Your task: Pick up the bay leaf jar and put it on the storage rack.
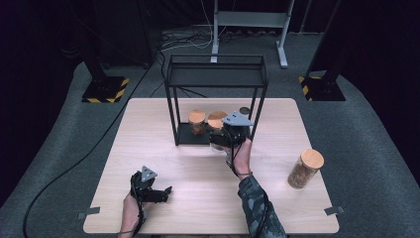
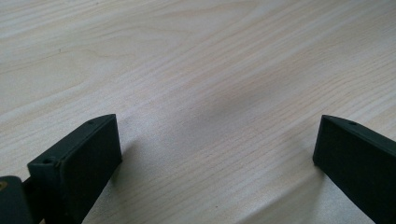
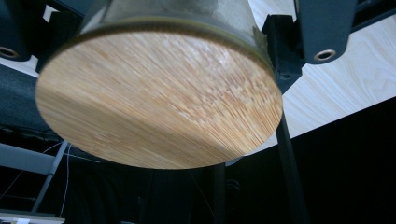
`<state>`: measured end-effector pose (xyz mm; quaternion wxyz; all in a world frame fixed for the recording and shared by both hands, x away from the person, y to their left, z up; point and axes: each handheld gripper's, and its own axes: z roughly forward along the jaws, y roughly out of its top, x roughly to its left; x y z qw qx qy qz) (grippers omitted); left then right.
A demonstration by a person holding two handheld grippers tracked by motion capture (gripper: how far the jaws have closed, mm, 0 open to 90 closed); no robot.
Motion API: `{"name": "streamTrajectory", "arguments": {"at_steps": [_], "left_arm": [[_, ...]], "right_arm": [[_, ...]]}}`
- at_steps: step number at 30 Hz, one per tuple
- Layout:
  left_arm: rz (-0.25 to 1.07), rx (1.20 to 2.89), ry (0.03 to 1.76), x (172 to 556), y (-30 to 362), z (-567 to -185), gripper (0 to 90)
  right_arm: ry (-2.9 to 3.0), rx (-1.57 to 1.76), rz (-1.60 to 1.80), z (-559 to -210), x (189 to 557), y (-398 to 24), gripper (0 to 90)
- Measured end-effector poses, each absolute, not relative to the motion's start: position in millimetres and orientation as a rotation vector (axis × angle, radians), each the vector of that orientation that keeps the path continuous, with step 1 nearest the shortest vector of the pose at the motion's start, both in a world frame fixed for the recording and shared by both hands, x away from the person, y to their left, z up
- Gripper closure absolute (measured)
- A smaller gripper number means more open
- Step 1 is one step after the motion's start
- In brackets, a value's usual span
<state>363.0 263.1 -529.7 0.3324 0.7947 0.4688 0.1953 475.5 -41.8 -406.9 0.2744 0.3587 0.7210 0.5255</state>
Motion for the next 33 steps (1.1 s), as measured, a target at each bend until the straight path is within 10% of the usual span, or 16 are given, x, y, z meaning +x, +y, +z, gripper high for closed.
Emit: {"name": "streamTrajectory", "arguments": {"at_steps": [33], "left_arm": [[0.506, 2.078, 1.218, 362.8, 262.7, -529.7, 0.3]], "right_arm": [[1.919, 1.049, 1.401, -413.5, 512.0, -42.4, 25.0]]}}
